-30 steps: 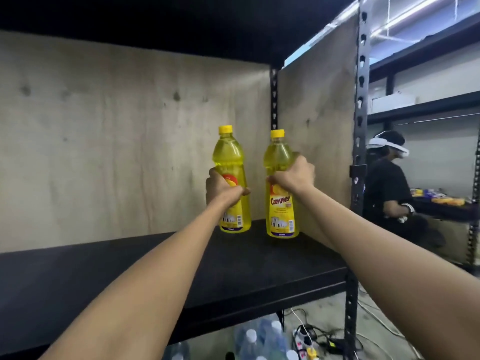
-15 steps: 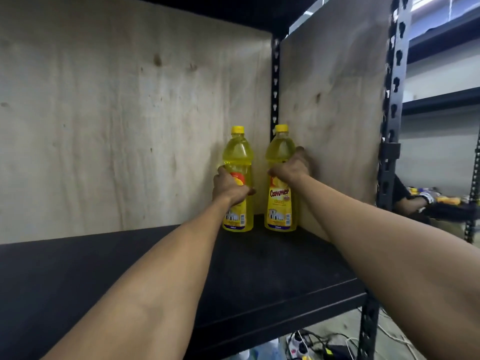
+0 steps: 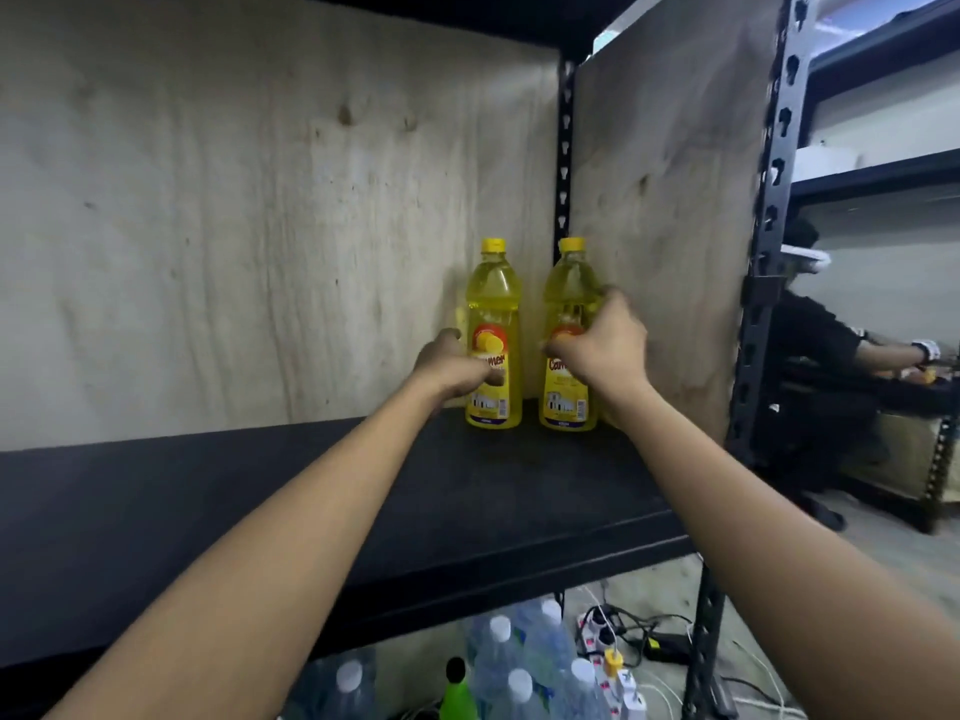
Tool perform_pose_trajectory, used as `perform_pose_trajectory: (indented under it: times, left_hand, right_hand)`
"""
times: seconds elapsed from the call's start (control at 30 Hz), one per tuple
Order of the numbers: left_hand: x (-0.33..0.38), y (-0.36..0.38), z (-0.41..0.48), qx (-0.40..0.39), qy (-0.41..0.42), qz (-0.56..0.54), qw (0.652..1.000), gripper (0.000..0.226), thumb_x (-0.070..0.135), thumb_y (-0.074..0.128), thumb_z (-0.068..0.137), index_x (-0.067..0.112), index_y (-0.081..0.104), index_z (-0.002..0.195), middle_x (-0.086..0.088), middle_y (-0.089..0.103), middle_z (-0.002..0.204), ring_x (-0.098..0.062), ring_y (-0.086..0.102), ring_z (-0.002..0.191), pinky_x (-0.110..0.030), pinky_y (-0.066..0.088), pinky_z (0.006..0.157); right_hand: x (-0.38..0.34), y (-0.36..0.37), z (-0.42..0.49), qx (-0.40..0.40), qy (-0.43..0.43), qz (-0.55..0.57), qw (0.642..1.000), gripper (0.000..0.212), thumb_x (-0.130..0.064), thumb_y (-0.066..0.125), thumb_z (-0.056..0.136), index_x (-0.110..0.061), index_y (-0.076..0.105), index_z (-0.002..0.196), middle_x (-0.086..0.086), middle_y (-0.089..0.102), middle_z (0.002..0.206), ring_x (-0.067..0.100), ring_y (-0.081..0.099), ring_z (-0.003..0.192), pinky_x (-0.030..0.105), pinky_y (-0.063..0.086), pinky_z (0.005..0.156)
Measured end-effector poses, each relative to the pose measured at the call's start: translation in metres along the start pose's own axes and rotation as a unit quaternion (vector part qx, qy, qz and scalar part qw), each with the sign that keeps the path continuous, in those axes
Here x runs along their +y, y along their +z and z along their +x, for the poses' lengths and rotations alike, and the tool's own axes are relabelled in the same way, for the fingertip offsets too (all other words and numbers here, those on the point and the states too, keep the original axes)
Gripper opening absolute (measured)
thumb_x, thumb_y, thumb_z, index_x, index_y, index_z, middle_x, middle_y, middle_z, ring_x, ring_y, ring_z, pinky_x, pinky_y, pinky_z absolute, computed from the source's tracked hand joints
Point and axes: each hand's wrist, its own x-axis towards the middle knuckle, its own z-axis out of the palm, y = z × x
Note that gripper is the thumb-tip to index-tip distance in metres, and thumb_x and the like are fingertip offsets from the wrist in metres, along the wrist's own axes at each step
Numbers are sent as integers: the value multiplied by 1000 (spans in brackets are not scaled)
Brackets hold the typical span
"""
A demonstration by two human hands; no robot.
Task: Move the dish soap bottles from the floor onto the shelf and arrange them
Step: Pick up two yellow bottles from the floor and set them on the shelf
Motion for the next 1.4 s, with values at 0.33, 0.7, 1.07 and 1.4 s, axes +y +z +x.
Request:
perform_pose_trajectory:
  times: [0.33,0.7,1.07,1.4]
  left_hand:
    - [-64,-123,-318,155,97,-150,972,39,11,79,80,31,64,110,6,66,98,-10,67,81,-19,53,80]
    - [-380,-93,-546,195,-416,-86,884,31,-3,71,80,14,66,105,-2,64,86,-9,65,71,-21,49,64]
    - [-518,-29,-539,107,-693,-35,712,122,60,80,66,0,17,152,-19,30,155,-37,36,139,-46,41,106]
    - [-571,-16,-547,95,-692,-40,715,96,43,85,69,-4,42,141,-19,59,132,-35,61,113,-38,53,84]
  right_hand:
    - [-3,-30,-320,-166,0,123,978,40,-23,86,71,-29,66,105,-6,64,89,11,62,73,26,55,71]
    - [108,99,-605,-555,256,-73,788,36,-28,82,73,-16,71,105,2,70,90,20,69,91,24,48,74]
    - [229,196,-675,-505,405,-242,723,96,-53,83,66,-20,34,142,16,51,136,38,51,126,44,49,99]
    - [262,224,-693,-511,407,-261,711,85,-39,86,71,-10,45,139,14,62,129,31,60,120,35,52,92]
